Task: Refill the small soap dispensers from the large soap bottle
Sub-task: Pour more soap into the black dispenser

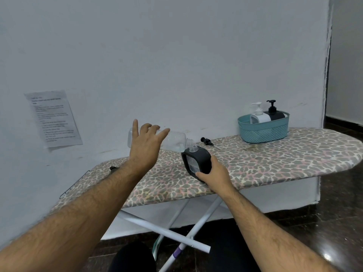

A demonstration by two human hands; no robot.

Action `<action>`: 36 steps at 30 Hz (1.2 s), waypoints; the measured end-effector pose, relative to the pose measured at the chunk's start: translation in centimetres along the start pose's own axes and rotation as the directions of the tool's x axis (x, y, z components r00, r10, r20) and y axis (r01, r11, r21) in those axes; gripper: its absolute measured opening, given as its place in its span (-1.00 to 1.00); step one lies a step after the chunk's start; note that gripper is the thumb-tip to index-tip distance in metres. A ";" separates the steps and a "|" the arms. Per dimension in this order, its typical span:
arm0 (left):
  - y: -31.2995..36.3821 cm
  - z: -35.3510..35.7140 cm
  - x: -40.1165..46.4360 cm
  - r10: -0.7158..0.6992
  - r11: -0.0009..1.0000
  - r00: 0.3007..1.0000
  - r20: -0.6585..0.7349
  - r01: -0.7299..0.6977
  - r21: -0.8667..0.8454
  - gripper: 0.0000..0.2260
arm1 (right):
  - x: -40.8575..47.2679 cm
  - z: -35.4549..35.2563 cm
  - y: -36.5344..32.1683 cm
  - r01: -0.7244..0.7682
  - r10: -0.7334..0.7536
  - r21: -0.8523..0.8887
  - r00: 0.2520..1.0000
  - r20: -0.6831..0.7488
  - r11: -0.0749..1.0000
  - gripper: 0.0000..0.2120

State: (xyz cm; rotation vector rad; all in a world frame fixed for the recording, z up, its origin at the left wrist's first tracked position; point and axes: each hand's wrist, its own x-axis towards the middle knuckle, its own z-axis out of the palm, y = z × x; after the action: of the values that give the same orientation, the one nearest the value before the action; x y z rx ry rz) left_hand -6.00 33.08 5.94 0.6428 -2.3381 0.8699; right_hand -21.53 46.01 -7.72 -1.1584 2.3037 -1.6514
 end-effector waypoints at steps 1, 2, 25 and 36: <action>0.0 -0.1 0.0 0.000 1.000 1.000 0.002 0.000 0.002 -0.35 | 0.0 0.0 0.0 0.001 -0.001 0.000 1.000 -0.002 1.000 -0.45; 0.0 -0.1 0.1 -0.001 1.000 1.000 0.006 0.001 0.004 -0.35 | 0.0 0.0 0.0 0.001 -0.001 0.000 1.000 -0.002 1.000 -0.45; 0.1 -0.6 0.8 0.016 1.000 1.000 0.018 -0.016 0.011 -0.33 | 0.1 0.1 0.2 -0.015 0.015 -0.001 1.000 0.003 1.000 -0.47; 0.1 -0.9 1.3 0.032 0.999 0.998 0.049 -0.033 0.035 -0.33 | 0.1 0.0 0.2 -0.008 0.008 -0.002 1.000 0.007 1.000 -0.49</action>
State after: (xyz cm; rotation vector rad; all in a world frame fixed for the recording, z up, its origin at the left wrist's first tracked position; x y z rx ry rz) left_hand -6.73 33.52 7.28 0.6485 -2.3868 0.9218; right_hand -21.66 45.94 -7.84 -1.1515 2.3031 -1.6401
